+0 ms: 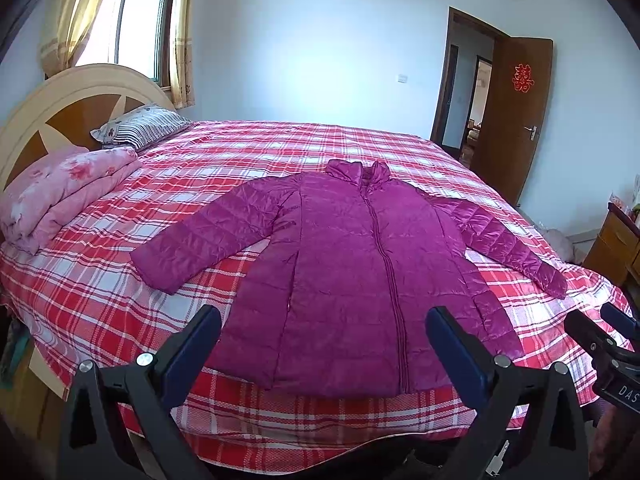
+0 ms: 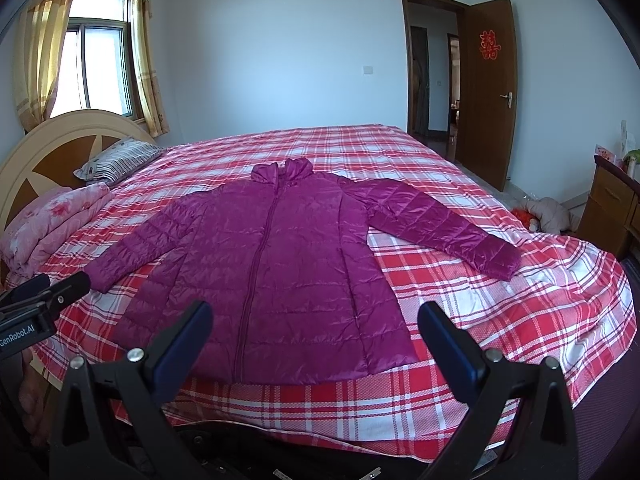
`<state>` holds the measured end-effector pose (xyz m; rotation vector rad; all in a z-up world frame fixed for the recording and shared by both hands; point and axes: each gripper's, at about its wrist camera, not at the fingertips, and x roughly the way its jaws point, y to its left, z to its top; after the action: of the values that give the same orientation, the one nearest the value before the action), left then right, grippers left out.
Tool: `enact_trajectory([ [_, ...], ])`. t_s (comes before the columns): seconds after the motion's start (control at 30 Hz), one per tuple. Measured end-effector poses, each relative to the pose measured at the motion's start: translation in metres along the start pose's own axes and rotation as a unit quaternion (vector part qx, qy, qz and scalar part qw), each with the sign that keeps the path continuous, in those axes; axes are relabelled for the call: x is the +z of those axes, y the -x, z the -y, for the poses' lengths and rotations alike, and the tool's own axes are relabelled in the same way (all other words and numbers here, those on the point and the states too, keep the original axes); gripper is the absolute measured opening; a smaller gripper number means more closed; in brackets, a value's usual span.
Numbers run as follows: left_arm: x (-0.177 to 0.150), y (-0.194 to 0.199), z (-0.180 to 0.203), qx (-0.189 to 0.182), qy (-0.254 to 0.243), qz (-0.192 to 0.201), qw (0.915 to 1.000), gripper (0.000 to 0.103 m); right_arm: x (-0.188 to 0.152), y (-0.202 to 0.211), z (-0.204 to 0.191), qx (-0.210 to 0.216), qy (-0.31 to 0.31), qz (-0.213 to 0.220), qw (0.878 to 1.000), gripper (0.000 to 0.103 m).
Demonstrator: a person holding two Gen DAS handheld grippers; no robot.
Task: Fold large clothes
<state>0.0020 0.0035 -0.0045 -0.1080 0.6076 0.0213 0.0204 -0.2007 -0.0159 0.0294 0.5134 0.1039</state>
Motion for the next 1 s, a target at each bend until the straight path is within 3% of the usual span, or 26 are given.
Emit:
enact_trajectory([
  [1.0, -0.0012, -0.0021, -0.0027, -0.002, 0.000, -0.004, 1.0000, 0.102, -0.0037, -0.0041, -0.0027, 0.004, 0.000, -0.006, 1.000, 0.103],
])
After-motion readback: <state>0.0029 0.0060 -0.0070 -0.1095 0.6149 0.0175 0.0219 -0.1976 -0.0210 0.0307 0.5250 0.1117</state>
